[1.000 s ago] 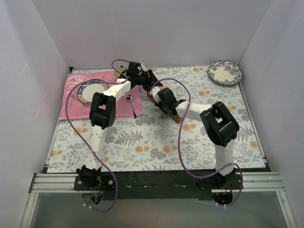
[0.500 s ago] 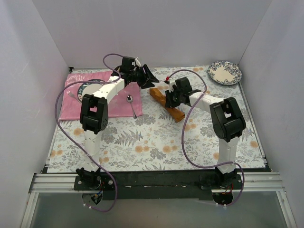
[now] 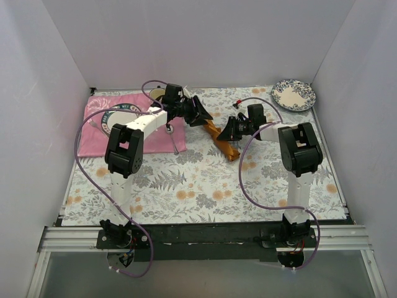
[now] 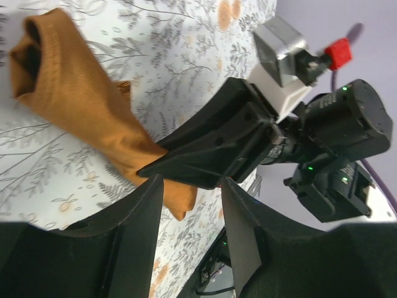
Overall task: Fold the napkin, place the utensils inside, and roll it up
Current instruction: Roll the napkin with the utensil
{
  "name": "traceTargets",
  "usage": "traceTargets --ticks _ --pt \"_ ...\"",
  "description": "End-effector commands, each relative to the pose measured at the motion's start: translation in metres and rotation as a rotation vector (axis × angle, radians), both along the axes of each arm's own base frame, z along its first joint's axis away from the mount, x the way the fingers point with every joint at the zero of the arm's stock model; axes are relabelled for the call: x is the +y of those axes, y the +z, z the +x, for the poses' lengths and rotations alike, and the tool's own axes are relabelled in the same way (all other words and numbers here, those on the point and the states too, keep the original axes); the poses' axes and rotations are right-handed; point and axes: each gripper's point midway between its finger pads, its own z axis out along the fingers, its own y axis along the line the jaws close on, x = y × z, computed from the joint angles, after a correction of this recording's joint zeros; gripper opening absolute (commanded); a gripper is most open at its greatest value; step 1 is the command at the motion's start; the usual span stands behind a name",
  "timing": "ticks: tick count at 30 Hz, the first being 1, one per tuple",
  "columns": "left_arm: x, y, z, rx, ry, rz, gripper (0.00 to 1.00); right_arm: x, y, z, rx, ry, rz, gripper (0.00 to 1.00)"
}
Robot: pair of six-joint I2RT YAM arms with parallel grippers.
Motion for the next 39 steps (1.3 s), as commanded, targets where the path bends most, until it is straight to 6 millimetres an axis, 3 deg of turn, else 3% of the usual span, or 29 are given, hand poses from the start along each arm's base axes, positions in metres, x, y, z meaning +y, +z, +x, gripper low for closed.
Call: traceTargets --ticks 1,6,11,15,21,28,39 --pt "-0.022 0.016 0.002 -0.034 -0.038 -0.068 0.4 -0.007 -0.013 -0.016 0.15 -0.036 0.11 0.21" --pt "-0.029 0.014 0.001 -0.031 -0.034 -0.064 0.38 -0.018 -0.017 -0.015 0.188 -0.062 0.151 0.2" --pt "-0.033 0.017 -0.014 -0.082 -0.039 -0.001 0.33 -0.027 -0.022 -0.015 0.235 -0.098 0.196 0.21" --pt "-0.026 -0.001 -0.03 -0.074 -0.006 0.097 0.3 -0.038 -0.024 -0.009 0.225 -0.139 0.209 0.22" --pt "-0.027 -0.025 -0.035 -0.037 0.007 0.114 0.28 -0.041 -0.025 -0.004 0.232 -0.147 0.211 0.26" --pt "-0.033 -0.031 -0.032 -0.018 -0.003 0.087 0.27 -0.046 -0.025 0.001 0.216 -0.135 0.193 0.43" --pt "-0.036 -0.024 -0.034 -0.009 -0.016 0.062 0.29 -0.068 -0.028 0.01 0.162 -0.085 0.001 0.57"
